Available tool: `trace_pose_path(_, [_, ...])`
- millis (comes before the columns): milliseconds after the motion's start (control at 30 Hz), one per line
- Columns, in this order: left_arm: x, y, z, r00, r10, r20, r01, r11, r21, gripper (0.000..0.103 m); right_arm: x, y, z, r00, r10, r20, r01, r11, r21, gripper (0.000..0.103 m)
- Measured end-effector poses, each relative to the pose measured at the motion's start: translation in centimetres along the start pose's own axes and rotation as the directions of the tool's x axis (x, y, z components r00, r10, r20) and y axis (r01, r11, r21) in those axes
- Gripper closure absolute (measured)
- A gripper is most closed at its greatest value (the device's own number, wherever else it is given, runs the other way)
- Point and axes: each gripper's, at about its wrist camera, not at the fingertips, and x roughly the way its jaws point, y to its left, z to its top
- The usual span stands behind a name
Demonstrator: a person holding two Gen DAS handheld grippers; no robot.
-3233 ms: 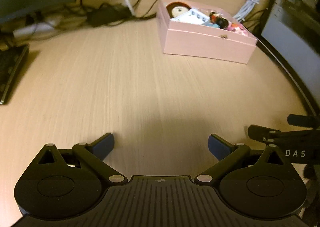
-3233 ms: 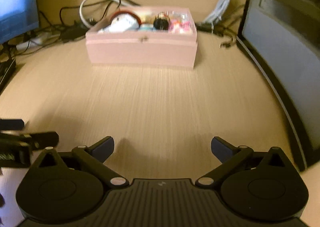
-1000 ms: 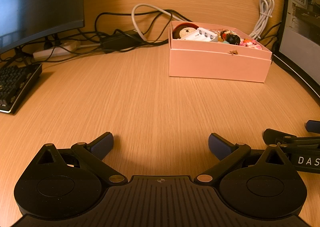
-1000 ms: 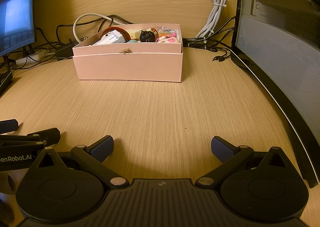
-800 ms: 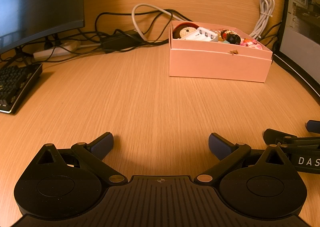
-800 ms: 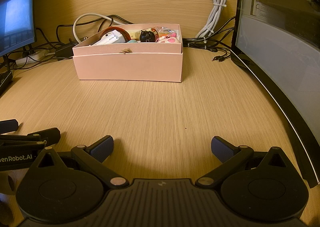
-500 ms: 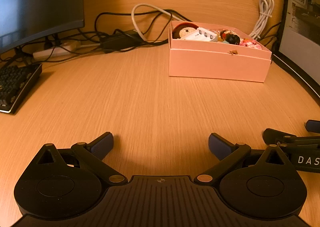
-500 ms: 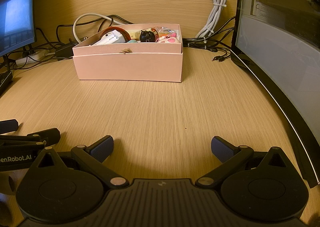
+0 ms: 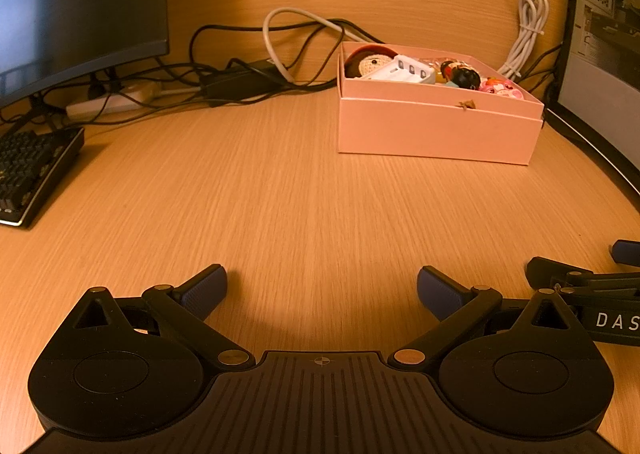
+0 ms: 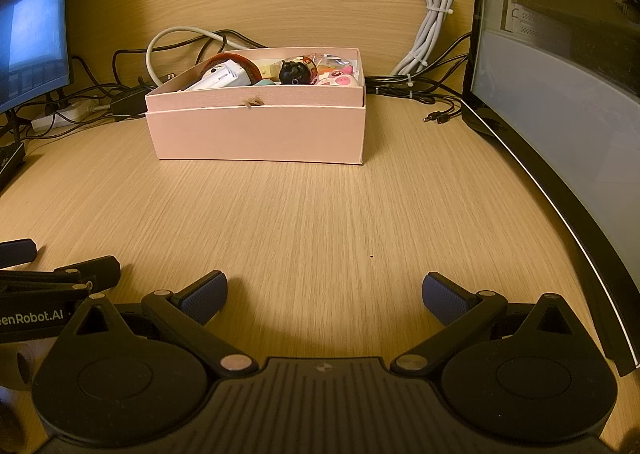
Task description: Organize objects
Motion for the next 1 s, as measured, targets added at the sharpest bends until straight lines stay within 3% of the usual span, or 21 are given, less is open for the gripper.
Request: trace_pose_path(1000, [0.00, -0.02, -0.02, 1.000, 0.001, 0.000, -0.001, 1.000, -0.001, 0.000, -0.03, 0.00, 0.00, 1.000, 0.000, 0.000, 0.000, 1.000, 0.000, 0.000])
